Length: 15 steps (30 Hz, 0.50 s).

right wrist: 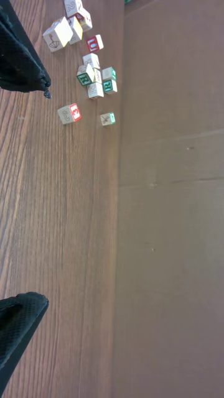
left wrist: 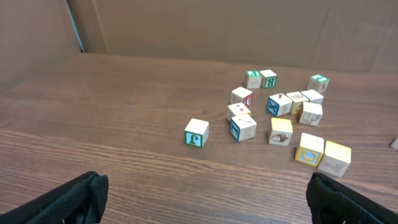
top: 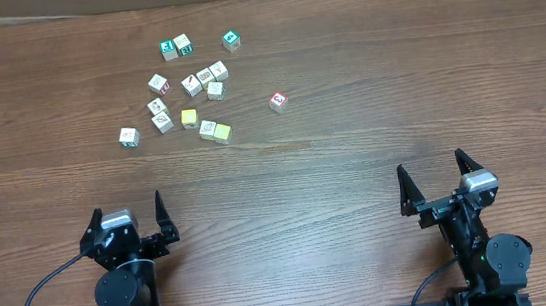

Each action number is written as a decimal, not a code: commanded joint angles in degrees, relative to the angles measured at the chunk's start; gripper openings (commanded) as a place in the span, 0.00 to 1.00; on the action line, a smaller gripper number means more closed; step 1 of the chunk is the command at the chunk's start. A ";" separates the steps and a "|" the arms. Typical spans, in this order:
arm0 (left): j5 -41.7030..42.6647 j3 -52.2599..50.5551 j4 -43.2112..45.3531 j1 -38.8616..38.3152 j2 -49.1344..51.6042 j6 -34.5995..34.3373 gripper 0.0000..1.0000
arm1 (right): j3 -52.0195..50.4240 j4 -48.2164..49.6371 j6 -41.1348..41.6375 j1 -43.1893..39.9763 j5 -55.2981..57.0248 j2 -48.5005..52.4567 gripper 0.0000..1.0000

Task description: Form a tower

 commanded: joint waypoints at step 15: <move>9.66 6.60 5.95 -0.11 0.42 -2.38 1.00 | -0.59 0.33 0.09 0.22 0.55 -0.57 1.00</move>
